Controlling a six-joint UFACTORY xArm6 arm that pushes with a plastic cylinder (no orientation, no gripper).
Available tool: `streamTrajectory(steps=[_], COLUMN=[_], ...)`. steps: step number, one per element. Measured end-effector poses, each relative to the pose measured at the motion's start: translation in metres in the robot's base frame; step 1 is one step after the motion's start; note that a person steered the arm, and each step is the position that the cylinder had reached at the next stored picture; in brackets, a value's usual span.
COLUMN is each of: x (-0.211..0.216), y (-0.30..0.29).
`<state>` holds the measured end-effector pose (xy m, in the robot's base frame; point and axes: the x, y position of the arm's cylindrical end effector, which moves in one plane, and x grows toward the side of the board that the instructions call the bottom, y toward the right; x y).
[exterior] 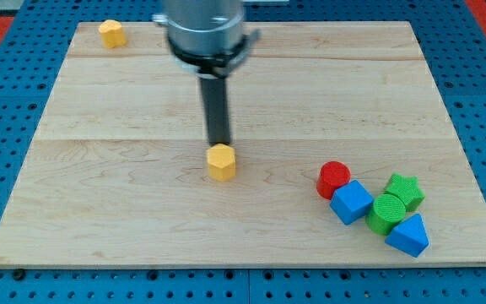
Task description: Place the yellow hexagon into red circle
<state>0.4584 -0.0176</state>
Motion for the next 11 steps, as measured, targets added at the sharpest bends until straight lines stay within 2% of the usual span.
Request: streamTrajectory(steps=[1, 2, 3, 4, 5, 6, 7, 8, 9, 10, 11], x=[0.013, 0.008, 0.059, 0.069, 0.055, 0.002, 0.006, 0.033, 0.021, 0.034, 0.08], y=[-0.034, -0.083, -0.051, 0.008, -0.017, -0.028, 0.025, 0.045, 0.001, -0.044, 0.02])
